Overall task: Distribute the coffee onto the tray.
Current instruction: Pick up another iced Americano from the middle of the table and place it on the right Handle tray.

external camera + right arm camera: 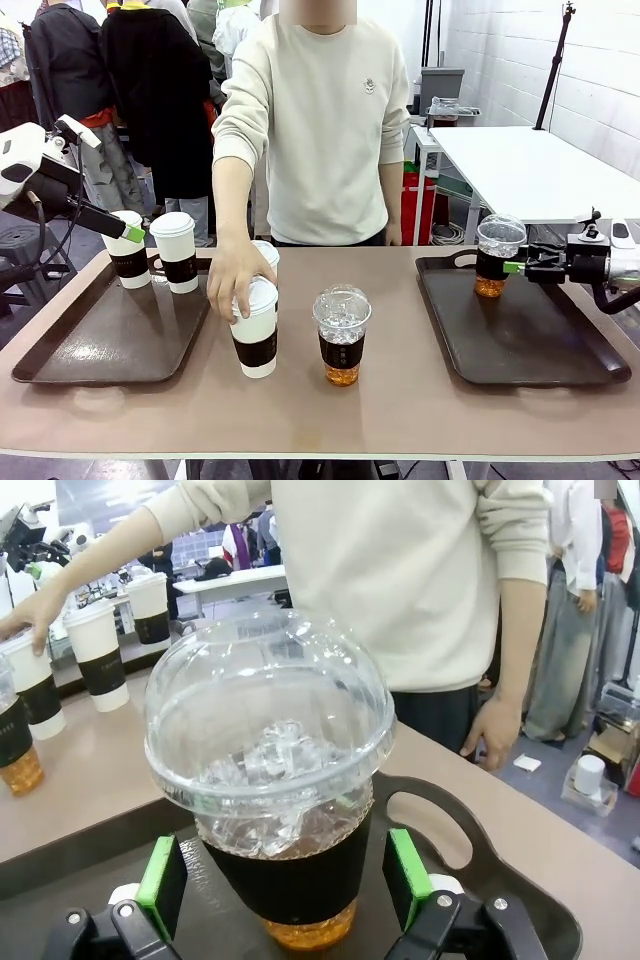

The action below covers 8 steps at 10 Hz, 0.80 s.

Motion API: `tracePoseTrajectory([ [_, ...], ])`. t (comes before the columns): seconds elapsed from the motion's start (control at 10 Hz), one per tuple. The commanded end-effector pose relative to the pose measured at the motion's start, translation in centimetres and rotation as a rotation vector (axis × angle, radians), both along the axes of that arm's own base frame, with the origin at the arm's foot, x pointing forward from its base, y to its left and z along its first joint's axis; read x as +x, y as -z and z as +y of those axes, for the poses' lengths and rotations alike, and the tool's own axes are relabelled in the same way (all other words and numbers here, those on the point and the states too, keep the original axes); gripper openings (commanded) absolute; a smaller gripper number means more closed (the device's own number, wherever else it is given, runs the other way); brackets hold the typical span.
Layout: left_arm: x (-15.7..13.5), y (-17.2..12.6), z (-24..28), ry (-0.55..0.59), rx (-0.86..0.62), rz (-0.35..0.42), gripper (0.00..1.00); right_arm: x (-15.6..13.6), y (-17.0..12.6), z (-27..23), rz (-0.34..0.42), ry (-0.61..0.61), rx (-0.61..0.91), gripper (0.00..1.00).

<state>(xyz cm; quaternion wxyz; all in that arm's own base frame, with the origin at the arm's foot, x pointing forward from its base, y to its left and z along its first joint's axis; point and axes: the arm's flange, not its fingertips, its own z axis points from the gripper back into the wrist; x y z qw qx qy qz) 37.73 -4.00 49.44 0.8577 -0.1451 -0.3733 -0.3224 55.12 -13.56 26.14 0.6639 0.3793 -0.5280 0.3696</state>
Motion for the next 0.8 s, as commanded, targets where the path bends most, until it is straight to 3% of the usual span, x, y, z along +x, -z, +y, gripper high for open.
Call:
tracePoseTrajectory([
  [0.0,0.0,0.1,0.2,0.003,-0.005,0.005,1.0,-1.4,-0.6,0.1,0.044,0.017,0.002,1.0],
  [0.7,0.0,0.1,0.2,0.003,-0.005,0.005,1.0,-4.7,-4.8,-1.4,0.065,0.098,-0.066,1.0],
])
